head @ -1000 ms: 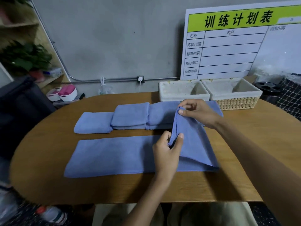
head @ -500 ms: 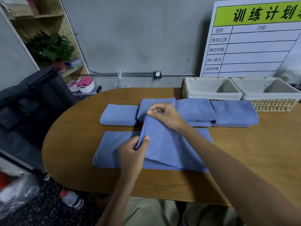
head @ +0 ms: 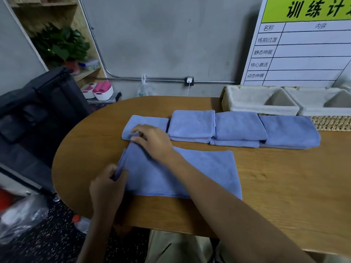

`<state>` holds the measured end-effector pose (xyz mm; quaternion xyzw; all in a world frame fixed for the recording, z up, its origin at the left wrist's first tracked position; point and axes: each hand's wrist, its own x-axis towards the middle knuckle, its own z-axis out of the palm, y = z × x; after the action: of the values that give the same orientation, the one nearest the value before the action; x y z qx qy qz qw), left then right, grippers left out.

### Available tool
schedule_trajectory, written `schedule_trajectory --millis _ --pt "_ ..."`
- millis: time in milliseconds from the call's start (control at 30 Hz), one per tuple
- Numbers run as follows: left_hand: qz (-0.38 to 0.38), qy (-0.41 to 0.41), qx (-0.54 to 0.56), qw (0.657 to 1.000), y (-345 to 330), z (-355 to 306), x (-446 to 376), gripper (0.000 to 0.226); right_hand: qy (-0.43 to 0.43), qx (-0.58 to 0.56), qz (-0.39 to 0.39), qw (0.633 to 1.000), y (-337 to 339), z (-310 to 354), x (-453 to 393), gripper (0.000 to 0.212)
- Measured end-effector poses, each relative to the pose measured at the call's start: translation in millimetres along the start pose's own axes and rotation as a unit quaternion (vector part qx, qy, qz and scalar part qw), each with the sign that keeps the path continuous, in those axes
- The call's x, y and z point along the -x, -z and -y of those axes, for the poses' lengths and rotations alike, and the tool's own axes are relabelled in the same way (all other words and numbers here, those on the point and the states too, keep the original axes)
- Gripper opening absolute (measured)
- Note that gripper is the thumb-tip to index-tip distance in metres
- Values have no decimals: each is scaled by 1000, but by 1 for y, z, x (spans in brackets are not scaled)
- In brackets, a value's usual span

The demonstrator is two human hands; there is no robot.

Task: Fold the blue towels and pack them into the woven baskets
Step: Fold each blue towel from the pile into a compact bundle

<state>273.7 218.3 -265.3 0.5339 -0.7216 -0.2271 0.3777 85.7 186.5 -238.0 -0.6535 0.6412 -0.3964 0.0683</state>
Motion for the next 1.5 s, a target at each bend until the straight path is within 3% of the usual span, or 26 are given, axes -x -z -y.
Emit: schedule_trajectory --millis 33,100,267,433,500,600,667,800,933,1067,1133,1200,1267,1333,1500 --pt "4 9 -31 999 -1 3 1 16 17 71 8 997 -9 -5 6 23" --pt "5 6 -62 998 -3 -1 3 18 43 163 -8 986 -17 -19 23 26" --pt "34 -50 -146 988 -10 7 2 26 58 202 -105 972 38 -59 76 23" --pt "9 -94 -236 967 -25 -15 -1 41 -28 217 -110 969 118 -114 137 19" --pt "60 -175 -187 965 -51 -46 7 44 -61 213 -96 970 132 -123 150 23" --pt "219 -270 -179 920 -98 -82 26 45 -75 213 -67 972 134 -126 157 20" --pt "287 -238 -254 892 -114 -84 28 63 -84 209 -61 972 136 -129 160 17" --pt "256 -204 -308 893 -96 -56 12 88 -116 180 -60 975 141 -133 165 21" --pt "238 -140 -333 902 -61 -16 -7 91 -145 143 -50 978 144 -130 165 22" --pt "210 -125 -405 881 -43 -1 -22 70 -160 121 -47 979 147 -127 164 20" --pt "129 -198 -372 898 -48 -11 -13 53 -170 110 -44 978 148 -127 162 19" --pt "83 -278 -229 929 -64 -37 16 40 -180 99 -38 978 151 -126 161 16" --pt "157 -321 -107 928 -83 -80 64 31 -196 86 -32 976 155 -127 161 13" --pt "222 -364 -111 898 -102 -118 109 24 -214 74 -33 973 160 -128 163 14" --pt "192 -377 -142 895 -138 -159 142 39 -248 49 -25 967 182 -138 175 19"
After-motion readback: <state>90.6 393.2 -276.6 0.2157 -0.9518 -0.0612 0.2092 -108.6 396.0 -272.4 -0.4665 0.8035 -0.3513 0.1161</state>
